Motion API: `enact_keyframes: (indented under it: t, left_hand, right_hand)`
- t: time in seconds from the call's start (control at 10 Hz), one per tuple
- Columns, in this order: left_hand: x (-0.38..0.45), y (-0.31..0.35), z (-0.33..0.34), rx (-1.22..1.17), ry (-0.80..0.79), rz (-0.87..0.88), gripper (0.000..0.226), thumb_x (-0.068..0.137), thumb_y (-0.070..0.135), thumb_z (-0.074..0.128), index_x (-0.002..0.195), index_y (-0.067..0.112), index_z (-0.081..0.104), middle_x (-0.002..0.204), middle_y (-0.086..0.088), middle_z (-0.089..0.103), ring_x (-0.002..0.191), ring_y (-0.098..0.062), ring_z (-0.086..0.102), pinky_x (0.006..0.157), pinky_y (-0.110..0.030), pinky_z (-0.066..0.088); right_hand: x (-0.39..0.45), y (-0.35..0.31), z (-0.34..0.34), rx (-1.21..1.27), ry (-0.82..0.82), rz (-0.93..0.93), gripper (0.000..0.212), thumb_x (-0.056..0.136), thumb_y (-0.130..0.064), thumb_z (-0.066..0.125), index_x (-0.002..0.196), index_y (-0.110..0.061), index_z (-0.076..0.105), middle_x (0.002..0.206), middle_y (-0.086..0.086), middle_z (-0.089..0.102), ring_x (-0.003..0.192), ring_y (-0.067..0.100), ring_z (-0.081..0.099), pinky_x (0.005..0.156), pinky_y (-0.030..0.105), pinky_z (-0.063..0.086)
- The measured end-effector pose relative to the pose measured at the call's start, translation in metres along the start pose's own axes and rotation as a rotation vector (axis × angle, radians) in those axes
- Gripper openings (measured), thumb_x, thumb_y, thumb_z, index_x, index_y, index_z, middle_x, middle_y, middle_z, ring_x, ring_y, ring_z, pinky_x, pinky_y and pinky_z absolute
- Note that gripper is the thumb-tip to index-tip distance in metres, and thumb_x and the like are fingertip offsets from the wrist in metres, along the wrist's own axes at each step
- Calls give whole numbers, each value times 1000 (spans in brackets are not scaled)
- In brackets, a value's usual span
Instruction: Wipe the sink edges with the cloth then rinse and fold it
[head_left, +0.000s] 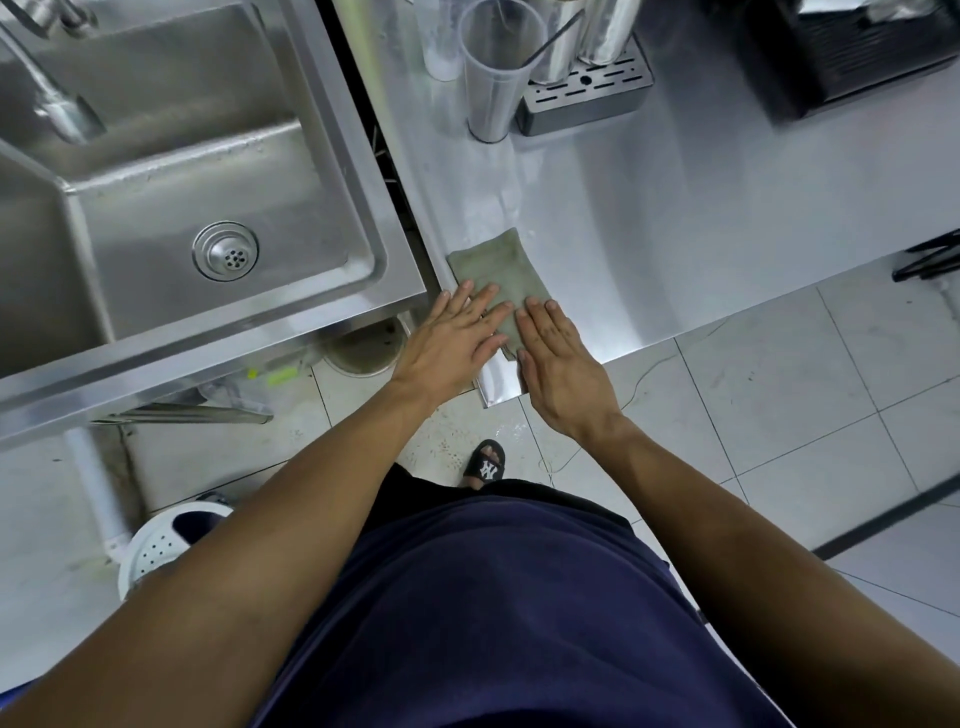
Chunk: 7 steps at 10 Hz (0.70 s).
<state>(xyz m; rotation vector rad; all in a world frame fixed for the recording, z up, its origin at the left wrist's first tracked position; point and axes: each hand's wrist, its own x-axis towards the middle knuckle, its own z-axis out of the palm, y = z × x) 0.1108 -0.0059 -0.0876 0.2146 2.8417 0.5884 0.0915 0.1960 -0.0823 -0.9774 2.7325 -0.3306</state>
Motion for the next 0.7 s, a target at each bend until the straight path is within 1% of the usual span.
enact_keyframes:
  t: [0.1,0.2,0.3,0.4,0.5,0.6,0.7]
  left_hand:
    - [-1,-3,0,-21,-17,3,52,111,43,34,160,29,30,171,0,18,160,-25,5,128,-41,-1]
    - [0,-3,-4,-21,-34,-1,52,110,44,35,160,30,30,171,2,18,160,-24,4,128,-40,-2]
    - [2,0,-9,-23,-52,-14,52,110,44,35,160,30,32,170,2,19,160,-24,4,128,-40,-2]
    - [5,3,-16,-11,-48,-25,49,109,43,41,156,29,42,168,2,27,159,-23,11,128,-39,0]
    - [6,5,-18,8,36,-38,42,107,40,50,145,25,58,161,2,43,155,-22,26,128,-38,7]
    - [-3,4,-16,-24,135,-8,34,105,31,59,134,18,68,149,-1,58,145,-24,45,124,-41,26]
    - [-36,-2,-5,-78,277,49,25,99,22,70,121,15,77,132,0,71,128,-21,63,108,-42,46]
  right_hand:
    - [-1,-3,3,-16,-12,3,54,113,-23,29,160,2,19,169,20,14,159,35,7,129,47,13]
    - [-2,3,4,-64,-41,-27,55,114,-26,21,161,1,11,170,19,6,160,34,0,129,45,9]
    - [0,5,0,-85,-57,-52,56,114,-27,21,161,0,10,171,18,4,160,31,-1,130,44,8]
    - [-1,3,-6,-71,-64,-51,56,114,-27,23,162,-2,11,171,17,6,160,30,1,130,41,7]
    - [0,-4,-10,-12,18,0,51,113,-24,34,159,-3,30,168,15,25,158,31,17,130,40,14]
    - [0,-2,-12,42,183,-3,32,104,-14,59,133,-2,66,143,16,62,134,36,57,117,42,43]
    - [-19,7,-9,114,361,-72,11,96,-9,71,105,-5,75,112,10,73,101,32,69,94,42,55]
